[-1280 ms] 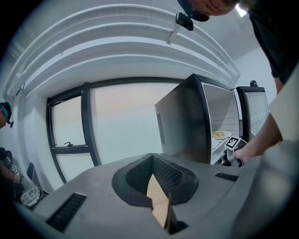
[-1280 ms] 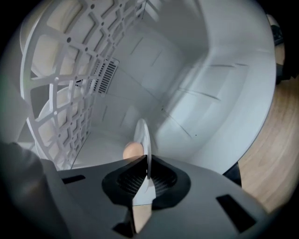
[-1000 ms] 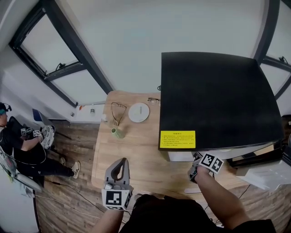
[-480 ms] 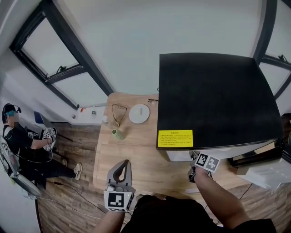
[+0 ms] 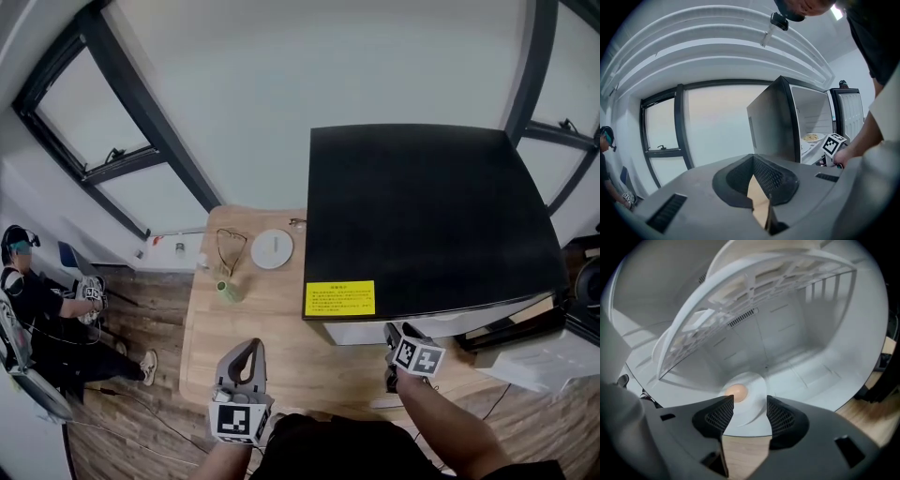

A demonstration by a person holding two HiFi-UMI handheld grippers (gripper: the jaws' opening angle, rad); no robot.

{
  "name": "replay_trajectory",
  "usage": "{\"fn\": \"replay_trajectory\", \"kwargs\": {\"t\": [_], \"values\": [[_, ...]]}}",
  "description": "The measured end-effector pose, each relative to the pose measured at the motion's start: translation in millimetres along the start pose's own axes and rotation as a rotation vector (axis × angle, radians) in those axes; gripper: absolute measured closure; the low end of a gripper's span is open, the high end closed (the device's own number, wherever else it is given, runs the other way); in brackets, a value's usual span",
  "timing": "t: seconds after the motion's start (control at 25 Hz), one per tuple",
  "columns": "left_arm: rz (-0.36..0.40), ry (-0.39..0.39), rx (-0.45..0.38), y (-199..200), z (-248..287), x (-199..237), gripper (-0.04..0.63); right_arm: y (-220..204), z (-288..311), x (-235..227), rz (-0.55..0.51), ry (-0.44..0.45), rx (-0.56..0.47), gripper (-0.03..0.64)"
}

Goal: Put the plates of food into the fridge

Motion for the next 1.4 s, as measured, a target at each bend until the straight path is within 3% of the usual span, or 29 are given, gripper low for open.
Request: {"fn": "replay_trajectory", "kwargs": {"t": [0.12,0.28,0.44,0.6,0.76,0.88,1.0,1.16,1.4], "values": [[0.004,-0.024,-0.008,-4,4,-4,0.591,5,-16,-1,-0.019,0.016,-0.004,0.397],[-0.077,-0.009,-0.013,-8,9,-5,0.591,15,-39,-4,-0.035,0.063,-0.040,0.397],[-0.013,-0.085,-0.012,-6,11,-21,0.591,31,-62,7,-0.127,0.173,-0.106,0.400],[-0.046,-0.107,-0.015,-9,15,-30,0.591,53,-87,24,-0.238,0.224,-0.211,0.539],[-0.076,-0.127,0.017,-15,17,-40,0.591,74,-111,40,-0.298,0.276,-0.310,0.564],[-0.075,-0.146,-0.021,-14,19,-44,0.592,88,-125,49,-0.325,0.314,-0.373,0.577],[-0.070,-0.156,-0.033,-15,18,-47,0.591,97,-135,54,-0.369,0.334,-0.402,0.586],[-0.062,-0.165,-0.015,-15,17,-42,0.591,108,-140,55,-0.363,0.348,-0.424,0.595],[-0.065,-0.149,-0.057,-4,27,-34,0.591,118,-138,47,-0.367,0.330,-0.421,0.595]]}}
Point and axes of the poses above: the fingertips, and each gripper's own axes: z forward along the fingers, x to its left, y out of its top, the point moved 5 cm from there along -z, backward along the fingers, and after that the axes turned 15 degrees about -x, right-handed, at the moved point
